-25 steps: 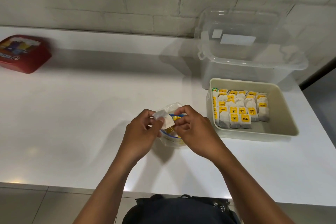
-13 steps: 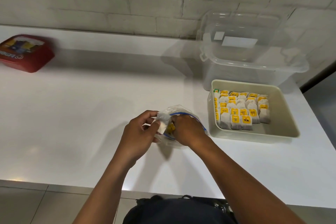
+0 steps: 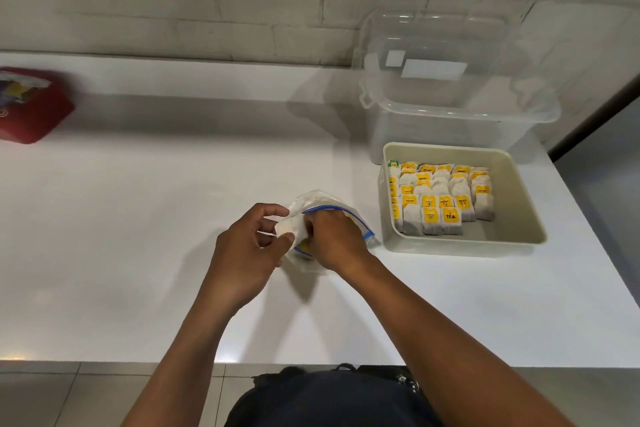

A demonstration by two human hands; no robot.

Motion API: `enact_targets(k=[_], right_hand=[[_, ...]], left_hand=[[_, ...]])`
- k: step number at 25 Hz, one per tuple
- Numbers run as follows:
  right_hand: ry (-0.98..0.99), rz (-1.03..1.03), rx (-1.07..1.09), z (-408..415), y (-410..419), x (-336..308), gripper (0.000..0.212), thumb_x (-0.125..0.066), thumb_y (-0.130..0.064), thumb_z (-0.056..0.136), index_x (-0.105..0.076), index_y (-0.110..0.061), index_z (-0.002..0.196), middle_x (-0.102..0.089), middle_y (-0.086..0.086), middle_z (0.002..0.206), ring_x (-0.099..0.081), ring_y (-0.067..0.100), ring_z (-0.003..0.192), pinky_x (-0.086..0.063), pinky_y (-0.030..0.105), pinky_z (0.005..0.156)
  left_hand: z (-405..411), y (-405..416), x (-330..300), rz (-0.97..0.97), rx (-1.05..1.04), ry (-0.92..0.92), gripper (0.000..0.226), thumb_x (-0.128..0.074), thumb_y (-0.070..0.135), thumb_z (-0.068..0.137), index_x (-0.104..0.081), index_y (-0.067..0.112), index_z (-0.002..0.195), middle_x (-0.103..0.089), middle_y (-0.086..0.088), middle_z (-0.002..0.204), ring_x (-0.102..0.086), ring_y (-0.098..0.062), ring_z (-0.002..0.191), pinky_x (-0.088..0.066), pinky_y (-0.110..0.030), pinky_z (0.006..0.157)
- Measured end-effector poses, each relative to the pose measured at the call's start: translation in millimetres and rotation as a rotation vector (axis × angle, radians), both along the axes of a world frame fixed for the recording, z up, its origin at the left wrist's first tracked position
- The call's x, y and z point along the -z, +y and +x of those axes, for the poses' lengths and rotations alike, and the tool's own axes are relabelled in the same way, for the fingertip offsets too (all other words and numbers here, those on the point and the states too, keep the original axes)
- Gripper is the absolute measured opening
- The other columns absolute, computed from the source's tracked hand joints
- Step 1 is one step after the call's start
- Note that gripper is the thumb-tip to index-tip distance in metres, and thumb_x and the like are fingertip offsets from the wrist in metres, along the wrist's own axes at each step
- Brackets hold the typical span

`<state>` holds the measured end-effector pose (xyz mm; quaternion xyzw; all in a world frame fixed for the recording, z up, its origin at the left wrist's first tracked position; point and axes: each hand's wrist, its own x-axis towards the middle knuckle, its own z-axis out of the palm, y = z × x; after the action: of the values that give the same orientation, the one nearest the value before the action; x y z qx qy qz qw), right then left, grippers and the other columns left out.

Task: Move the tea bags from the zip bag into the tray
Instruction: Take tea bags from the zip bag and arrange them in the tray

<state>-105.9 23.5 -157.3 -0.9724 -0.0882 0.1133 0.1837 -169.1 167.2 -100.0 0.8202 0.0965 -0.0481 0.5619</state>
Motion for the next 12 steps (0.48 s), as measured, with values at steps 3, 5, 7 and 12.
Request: enact_targets(k=[3,5,7,12], right_hand=[[0.040,-0.003,-0.037,-3.0,-3.8,-6.9,0.018,-0.060,-0.030,0.090,-0.068,-0.017,0.100,-0.070,0.001,0.096,-0.064,0.022,0.087,-0.048,0.030,0.071],[0.073,-0.052,-0.051,-5.6,-5.2,-11.8,0.017,-0.059,-0.027,0.093,-0.068,-0.015,0.099,-0.070,0.003,0.097,-0.065,0.023,0.089,-0.048,0.031,0.073],[0.113,-0.079,-0.061,-6.8,-6.9,-18.5,0.014,-0.058,-0.022,0.094,-0.067,-0.013,0.099,-0.070,0.005,0.097,-0.066,0.024,0.091,-0.050,0.033,0.074],[0.040,-0.134,-0.093,-17.9,-15.4,-53.8,0.017,-0.053,-0.015,0.095,-0.063,-0.012,0.109,-0.067,0.008,0.109,-0.064,0.027,0.100,-0.040,0.029,0.069]], left_hand=[[2.2,-1.1,3.9,0.073,-0.011,-0.029,0.022,-0.074,0.021,0.085,-0.066,0.038,0.096,-0.064,0.023,0.079,-0.066,-0.011,0.074,-0.058,-0.039,0.076],[2.9,-3.8,6.0,0.098,-0.001,-0.046,0.017,-0.073,0.020,0.085,-0.067,0.034,0.093,-0.069,0.022,0.084,-0.066,-0.005,0.076,-0.058,-0.036,0.076],[2.6,-6.0,7.9,0.133,0.011,-0.064,0.014,-0.072,0.019,0.087,-0.068,0.032,0.091,-0.070,0.021,0.084,-0.064,-0.001,0.075,-0.054,-0.025,0.073],[3.7,-8.4,8.4,0.207,-0.001,-0.112,0.011,-0.071,0.018,0.088,-0.069,0.029,0.091,-0.070,0.018,0.082,-0.063,0.003,0.077,-0.042,-0.003,0.065]])
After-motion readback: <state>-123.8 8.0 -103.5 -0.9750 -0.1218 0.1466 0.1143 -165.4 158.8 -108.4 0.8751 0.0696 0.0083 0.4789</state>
